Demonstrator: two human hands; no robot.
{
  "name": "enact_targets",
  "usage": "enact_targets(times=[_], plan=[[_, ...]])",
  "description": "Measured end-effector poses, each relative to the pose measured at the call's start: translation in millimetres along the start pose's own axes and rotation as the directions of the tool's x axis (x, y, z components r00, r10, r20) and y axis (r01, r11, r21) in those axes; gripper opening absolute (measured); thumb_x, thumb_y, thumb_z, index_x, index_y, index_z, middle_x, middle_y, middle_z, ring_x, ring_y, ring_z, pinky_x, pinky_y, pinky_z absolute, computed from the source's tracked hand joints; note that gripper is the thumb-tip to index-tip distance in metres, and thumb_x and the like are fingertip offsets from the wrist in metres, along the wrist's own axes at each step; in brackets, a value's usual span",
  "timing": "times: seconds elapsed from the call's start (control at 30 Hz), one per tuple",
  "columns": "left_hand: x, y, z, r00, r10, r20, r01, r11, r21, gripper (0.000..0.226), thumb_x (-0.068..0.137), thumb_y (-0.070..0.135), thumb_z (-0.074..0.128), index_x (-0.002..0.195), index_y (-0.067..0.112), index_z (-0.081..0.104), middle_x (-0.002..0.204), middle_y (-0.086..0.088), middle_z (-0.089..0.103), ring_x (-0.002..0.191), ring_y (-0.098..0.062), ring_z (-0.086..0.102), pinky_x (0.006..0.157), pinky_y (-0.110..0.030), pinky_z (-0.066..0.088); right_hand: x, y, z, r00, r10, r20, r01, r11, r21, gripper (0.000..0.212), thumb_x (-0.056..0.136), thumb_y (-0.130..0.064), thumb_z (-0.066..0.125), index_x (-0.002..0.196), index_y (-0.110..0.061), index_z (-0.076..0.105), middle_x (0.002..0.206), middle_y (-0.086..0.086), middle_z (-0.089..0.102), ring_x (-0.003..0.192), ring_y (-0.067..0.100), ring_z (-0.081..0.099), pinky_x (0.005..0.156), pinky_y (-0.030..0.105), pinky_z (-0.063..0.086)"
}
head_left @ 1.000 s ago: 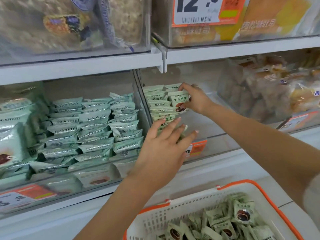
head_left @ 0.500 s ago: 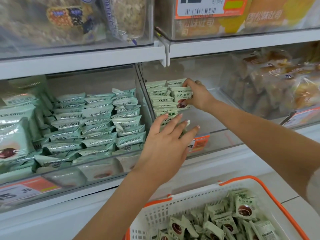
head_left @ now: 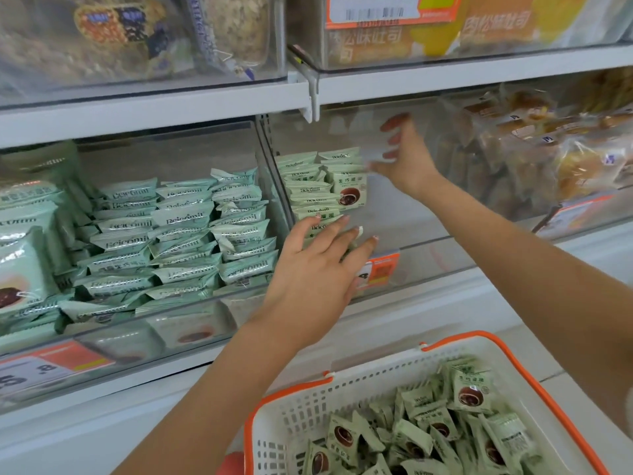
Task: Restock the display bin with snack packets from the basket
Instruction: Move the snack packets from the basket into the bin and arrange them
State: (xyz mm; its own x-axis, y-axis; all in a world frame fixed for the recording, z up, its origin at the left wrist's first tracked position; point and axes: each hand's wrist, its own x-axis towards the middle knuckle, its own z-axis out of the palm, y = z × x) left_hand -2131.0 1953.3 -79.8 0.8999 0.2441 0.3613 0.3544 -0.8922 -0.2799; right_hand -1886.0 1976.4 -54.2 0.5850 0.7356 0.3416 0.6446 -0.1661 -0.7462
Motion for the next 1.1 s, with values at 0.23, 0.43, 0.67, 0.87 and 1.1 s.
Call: enact_targets(times=[0.23, 0.43, 0.67, 0.87, 1.1], plan=[[-5, 11, -1, 0.972, 0.009, -0.234, -0.044, 0.989, -0.145, 0.046, 0.085, 0.015, 0.054, 0.131, 0.015, 0.056, 0.132, -0.004, 0.058, 0.131, -0.022, 0.046, 0.109, -0.044, 0.023, -184, -6, -70, 0.864, 0.014, -0.503, 0.116, 0.967, 0.226, 0.038, 0.086, 0.002, 0.054, 0.089, -0.034, 0.042, 0.091, -0.007, 0.054, 0.082, 0.001, 0.054, 0.071, 0.012, 0.045], [-37, 109, 16, 0.987, -0.001, -0.161, -0.066, 0.911, -0.408, 0.036, 0.088, 0.018, 0.044, 0.118, 0.014, 0.063, 0.118, -0.001, 0.064, 0.112, -0.022, 0.056, 0.102, -0.035, 0.028, -351, 122, -47, 0.820, 0.572, -0.032, -0.568, 0.805, -0.173, 0.027, 0.088, -0.009, 0.061, 0.108, -0.020, 0.048, 0.108, 0.005, 0.058, 0.089, 0.022, 0.058, 0.069, 0.028, 0.048], [-151, 200, 87, 0.757, 0.151, 0.636, 0.217, 0.860, -0.462, 0.035, 0.102, 0.033, 0.031, 0.132, 0.023, 0.046, 0.135, 0.005, 0.049, 0.125, -0.017, 0.042, 0.105, -0.037, 0.030, -452, 174, -21, 0.521, 0.800, 0.298, -0.368, 0.526, -0.767, 0.088, 0.085, -0.022, 0.066, 0.148, -0.038, 0.007, 0.158, 0.007, -0.006, 0.140, 0.037, 0.022, 0.111, 0.054, 0.022], [-173, 205, 93, 0.671, 0.210, 0.711, 0.171, 0.889, -0.424, 0.030, 0.101, 0.034, 0.037, 0.126, 0.021, 0.047, 0.125, 0.000, 0.053, 0.119, -0.021, 0.045, 0.105, -0.040, 0.029, -442, 169, 7, 0.737, 0.631, 0.243, -0.251, 0.589, -0.768, 0.072, 0.093, -0.046, 0.051, 0.150, -0.028, 0.011, 0.152, 0.016, 0.020, 0.140, 0.033, 0.024, 0.108, 0.048, 0.031], [-166, 197, 88, 0.673, 0.180, 0.717, 0.230, 0.871, -0.435, 0.032, 0.100, 0.036, 0.038, 0.125, 0.020, 0.050, 0.125, 0.001, 0.054, 0.118, -0.020, 0.047, 0.103, -0.039, 0.032, -404, 187, 20, 0.688, 0.656, 0.311, -0.209, 0.590, -0.780, 0.042, 0.094, -0.039, 0.054, 0.127, -0.014, 0.047, 0.132, 0.009, 0.045, 0.123, 0.028, 0.042, 0.093, 0.041, 0.045]])
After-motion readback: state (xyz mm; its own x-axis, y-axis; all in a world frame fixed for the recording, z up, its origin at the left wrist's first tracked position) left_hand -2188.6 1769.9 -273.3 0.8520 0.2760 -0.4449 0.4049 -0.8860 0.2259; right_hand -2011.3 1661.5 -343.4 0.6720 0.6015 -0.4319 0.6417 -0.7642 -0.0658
